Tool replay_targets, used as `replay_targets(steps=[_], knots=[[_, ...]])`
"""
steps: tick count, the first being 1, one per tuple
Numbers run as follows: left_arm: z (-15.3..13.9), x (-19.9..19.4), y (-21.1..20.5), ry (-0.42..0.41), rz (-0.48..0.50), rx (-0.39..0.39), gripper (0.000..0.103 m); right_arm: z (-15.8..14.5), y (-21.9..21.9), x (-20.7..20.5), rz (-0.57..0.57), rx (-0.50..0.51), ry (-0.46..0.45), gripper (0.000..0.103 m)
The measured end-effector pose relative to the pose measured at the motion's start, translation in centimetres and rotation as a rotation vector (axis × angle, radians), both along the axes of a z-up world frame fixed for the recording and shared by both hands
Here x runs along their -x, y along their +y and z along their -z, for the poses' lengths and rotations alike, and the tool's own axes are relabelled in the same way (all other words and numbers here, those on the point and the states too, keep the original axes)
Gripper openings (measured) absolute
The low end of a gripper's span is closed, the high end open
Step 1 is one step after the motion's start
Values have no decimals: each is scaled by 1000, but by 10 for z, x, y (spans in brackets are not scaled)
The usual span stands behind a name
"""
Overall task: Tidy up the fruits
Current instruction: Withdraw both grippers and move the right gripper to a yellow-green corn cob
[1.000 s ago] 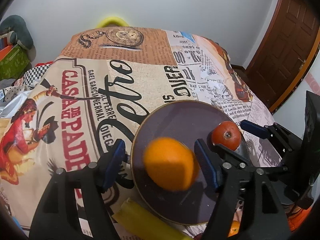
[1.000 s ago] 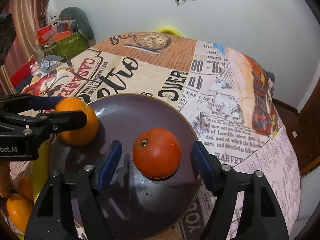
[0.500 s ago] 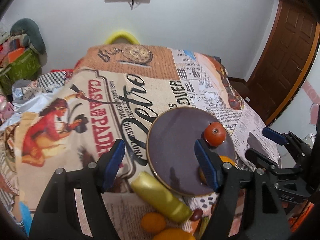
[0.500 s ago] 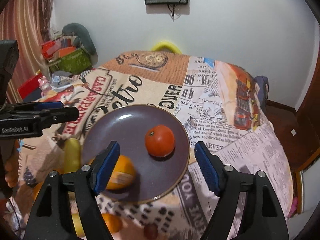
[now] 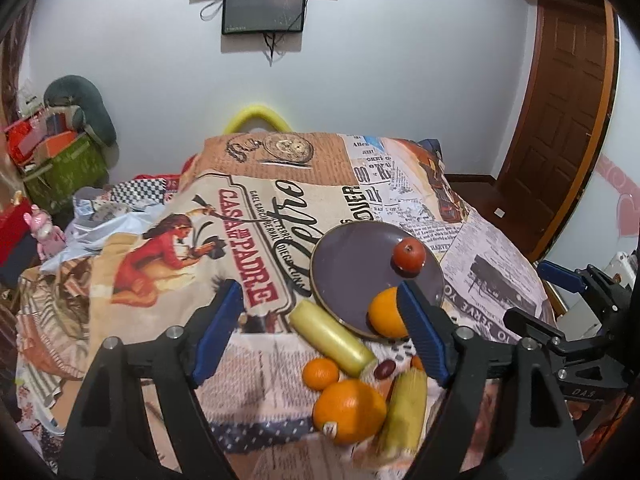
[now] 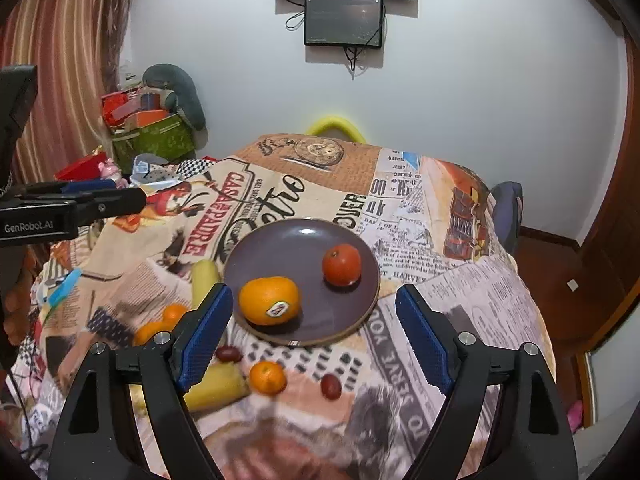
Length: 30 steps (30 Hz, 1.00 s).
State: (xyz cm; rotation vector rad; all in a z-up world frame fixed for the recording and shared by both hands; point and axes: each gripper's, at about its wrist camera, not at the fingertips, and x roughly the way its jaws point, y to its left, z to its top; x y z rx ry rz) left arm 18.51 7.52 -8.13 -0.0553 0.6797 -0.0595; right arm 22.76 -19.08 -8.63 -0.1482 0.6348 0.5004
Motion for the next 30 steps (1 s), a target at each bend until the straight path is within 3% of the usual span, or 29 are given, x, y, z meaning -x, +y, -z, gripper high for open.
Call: replay_targets(steps=[15, 30], knots=[[26, 65, 23, 42, -48, -36, 81, 31, 36, 58, -99, 20, 99, 83], [65, 70, 31, 125, -58, -48, 81, 82, 88, 52, -172, 99, 224, 83]])
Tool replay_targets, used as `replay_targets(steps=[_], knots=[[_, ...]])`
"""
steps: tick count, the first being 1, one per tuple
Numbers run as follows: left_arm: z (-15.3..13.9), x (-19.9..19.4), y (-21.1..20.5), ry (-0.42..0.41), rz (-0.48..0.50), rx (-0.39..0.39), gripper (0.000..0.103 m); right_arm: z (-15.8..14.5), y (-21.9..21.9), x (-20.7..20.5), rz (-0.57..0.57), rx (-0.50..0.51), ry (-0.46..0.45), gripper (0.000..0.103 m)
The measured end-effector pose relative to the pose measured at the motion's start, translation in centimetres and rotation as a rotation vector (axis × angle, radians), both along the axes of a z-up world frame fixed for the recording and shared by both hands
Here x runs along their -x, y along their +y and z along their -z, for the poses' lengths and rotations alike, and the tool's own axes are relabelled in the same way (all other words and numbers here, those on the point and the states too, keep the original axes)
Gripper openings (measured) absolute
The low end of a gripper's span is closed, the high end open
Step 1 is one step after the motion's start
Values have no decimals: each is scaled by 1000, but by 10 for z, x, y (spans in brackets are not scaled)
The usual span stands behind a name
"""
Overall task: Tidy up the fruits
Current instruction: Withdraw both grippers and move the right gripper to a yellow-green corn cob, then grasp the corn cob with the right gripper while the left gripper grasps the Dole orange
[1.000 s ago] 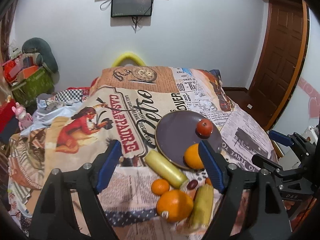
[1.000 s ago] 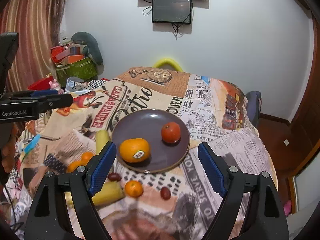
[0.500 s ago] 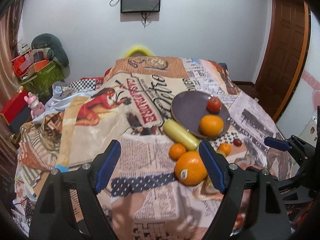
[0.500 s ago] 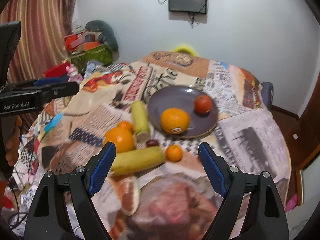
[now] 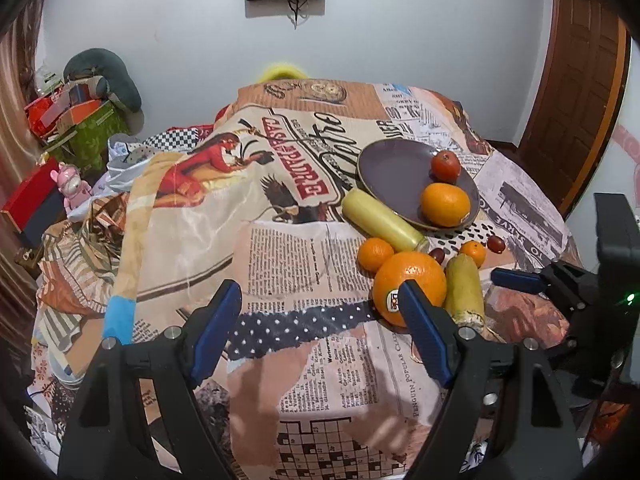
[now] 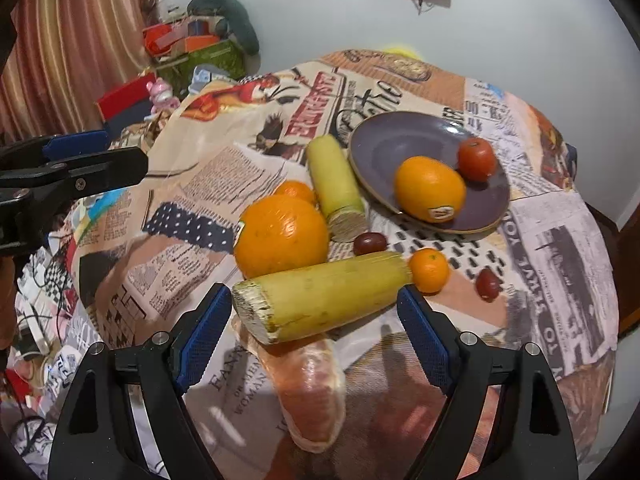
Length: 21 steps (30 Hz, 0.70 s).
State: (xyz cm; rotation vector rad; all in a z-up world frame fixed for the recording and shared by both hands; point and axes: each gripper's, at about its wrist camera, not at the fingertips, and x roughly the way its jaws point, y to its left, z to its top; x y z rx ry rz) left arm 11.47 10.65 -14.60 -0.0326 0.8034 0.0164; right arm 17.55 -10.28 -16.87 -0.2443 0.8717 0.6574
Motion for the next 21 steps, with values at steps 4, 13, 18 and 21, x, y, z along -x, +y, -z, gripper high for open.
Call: replay_targets(steps=[4, 13, 18, 21], knots=[[6, -3, 0, 16, -3, 9, 81, 11, 10, -1, -6, 42, -11, 84], [15, -12, -14, 46, 26, 16, 81, 5, -9, 1, -51, 16, 10, 68], [20, -16, -27, 58, 54, 25, 81, 3, -33, 6, -60, 4, 39, 50], [23, -20, -36, 69, 71, 27, 81, 6, -51, 5, -37, 8, 59, 40]])
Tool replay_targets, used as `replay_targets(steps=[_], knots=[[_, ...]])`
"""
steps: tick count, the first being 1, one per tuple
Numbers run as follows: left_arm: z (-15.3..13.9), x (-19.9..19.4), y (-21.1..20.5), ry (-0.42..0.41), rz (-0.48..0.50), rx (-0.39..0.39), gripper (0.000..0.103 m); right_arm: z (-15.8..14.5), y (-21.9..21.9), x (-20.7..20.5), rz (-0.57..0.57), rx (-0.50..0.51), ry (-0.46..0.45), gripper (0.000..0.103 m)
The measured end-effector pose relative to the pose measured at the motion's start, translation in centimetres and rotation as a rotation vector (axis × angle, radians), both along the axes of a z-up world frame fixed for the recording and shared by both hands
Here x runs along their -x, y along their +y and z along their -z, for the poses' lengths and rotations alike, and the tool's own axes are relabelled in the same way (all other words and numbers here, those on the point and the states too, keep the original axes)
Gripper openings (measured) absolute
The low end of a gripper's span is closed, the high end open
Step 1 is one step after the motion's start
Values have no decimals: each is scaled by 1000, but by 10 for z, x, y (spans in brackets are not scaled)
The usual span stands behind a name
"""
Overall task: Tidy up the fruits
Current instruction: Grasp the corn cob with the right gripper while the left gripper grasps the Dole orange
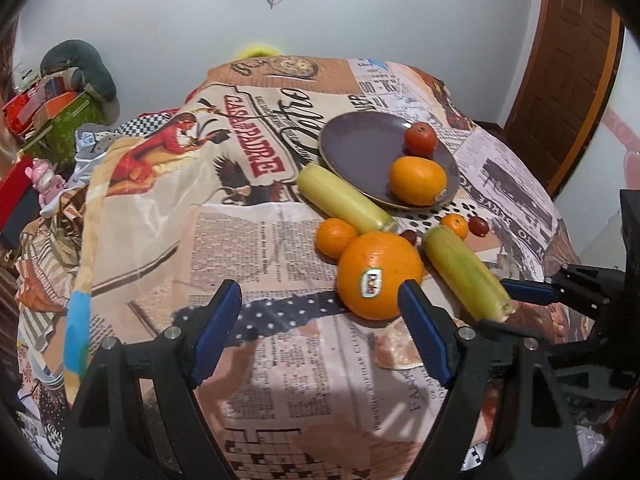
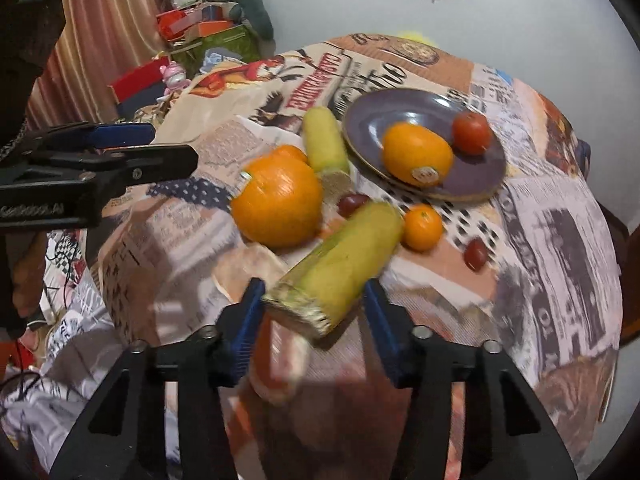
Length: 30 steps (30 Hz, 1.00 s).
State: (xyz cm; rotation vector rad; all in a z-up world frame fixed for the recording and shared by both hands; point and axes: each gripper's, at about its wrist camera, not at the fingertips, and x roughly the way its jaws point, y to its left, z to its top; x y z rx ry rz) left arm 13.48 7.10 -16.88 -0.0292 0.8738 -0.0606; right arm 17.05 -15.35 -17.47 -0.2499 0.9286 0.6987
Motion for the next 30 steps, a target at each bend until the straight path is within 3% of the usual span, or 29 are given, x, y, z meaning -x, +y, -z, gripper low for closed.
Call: replay_targets(steps=[4, 11, 17, 30], knots=[[5, -5, -9, 17, 23, 6, 81, 8, -26, -4, 62, 8, 32, 30], [20, -19, -26, 67, 57, 23, 81, 2, -53, -13, 120, -70, 84, 29], [30, -30, -35, 96, 69, 35, 81, -7, -40, -27, 95, -86, 44, 29], [54, -55, -42, 160, 62, 65, 81, 24, -13, -55, 62, -52, 78, 38]])
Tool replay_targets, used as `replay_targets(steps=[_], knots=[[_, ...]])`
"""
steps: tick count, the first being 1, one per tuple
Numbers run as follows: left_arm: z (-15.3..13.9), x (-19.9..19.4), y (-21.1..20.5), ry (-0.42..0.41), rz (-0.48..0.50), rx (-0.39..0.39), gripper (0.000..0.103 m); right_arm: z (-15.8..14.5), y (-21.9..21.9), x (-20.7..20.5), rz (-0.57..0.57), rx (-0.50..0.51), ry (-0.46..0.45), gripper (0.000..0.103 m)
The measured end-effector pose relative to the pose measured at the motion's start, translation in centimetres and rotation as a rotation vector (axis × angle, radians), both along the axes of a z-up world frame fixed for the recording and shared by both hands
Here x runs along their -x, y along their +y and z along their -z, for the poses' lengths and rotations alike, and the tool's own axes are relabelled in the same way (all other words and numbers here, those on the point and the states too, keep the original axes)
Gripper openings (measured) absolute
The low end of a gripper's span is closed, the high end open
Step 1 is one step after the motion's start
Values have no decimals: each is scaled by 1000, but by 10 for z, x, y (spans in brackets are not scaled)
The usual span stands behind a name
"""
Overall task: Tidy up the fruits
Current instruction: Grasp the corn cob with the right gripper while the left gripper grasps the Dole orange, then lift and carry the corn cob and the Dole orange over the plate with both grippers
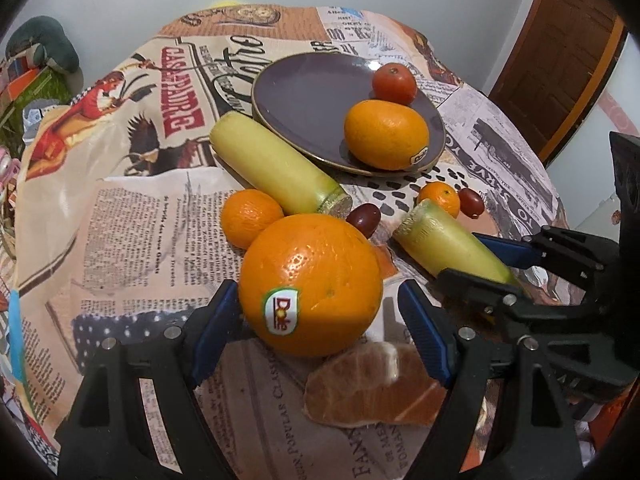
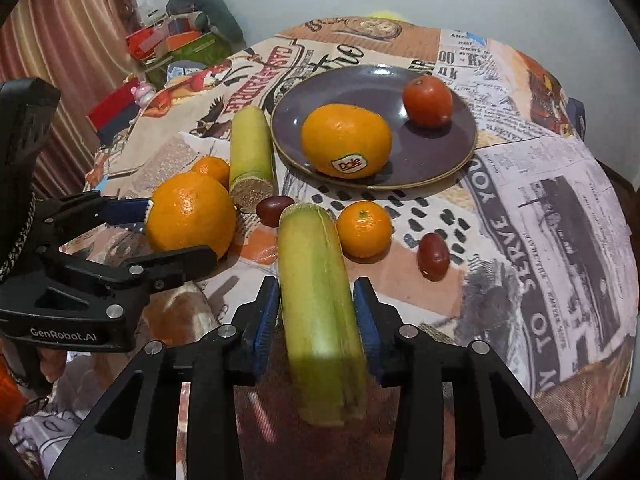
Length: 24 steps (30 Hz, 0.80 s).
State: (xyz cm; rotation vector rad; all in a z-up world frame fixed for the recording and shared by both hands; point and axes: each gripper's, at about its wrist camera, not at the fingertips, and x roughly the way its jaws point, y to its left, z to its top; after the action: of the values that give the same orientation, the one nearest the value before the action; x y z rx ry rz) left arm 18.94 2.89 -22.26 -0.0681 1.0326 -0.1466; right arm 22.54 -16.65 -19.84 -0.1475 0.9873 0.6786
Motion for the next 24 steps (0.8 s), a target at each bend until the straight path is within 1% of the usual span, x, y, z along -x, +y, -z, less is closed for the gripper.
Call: replay_targets(steps=[3, 5, 6, 8, 13, 17, 21, 24], knots=[[4, -3, 1, 6, -11, 8, 80, 5, 5, -1, -8, 12, -3, 38], [5, -5, 4, 7, -21, 17, 80, 6, 4, -3, -8, 4, 6, 38], [6, -5, 5, 8, -23, 24, 79, 6, 3, -2, -2, -2, 5, 37], [5, -5, 5, 3, -21, 25, 69, 5, 1, -1, 4, -9, -2, 36], [3, -1, 5, -2, -15, 22, 68, 0, 2, 2, 9, -2, -23, 36], [-2, 4, 8, -10, -27, 23, 68, -11, -3, 6, 20, -21, -45, 35], [-14, 11, 12, -34, -32, 41, 68, -26, -8, 9, 30, -29, -84, 34], [-25, 17, 12, -63, -34, 36, 68, -36, -11, 10, 40, -40, -106, 34]])
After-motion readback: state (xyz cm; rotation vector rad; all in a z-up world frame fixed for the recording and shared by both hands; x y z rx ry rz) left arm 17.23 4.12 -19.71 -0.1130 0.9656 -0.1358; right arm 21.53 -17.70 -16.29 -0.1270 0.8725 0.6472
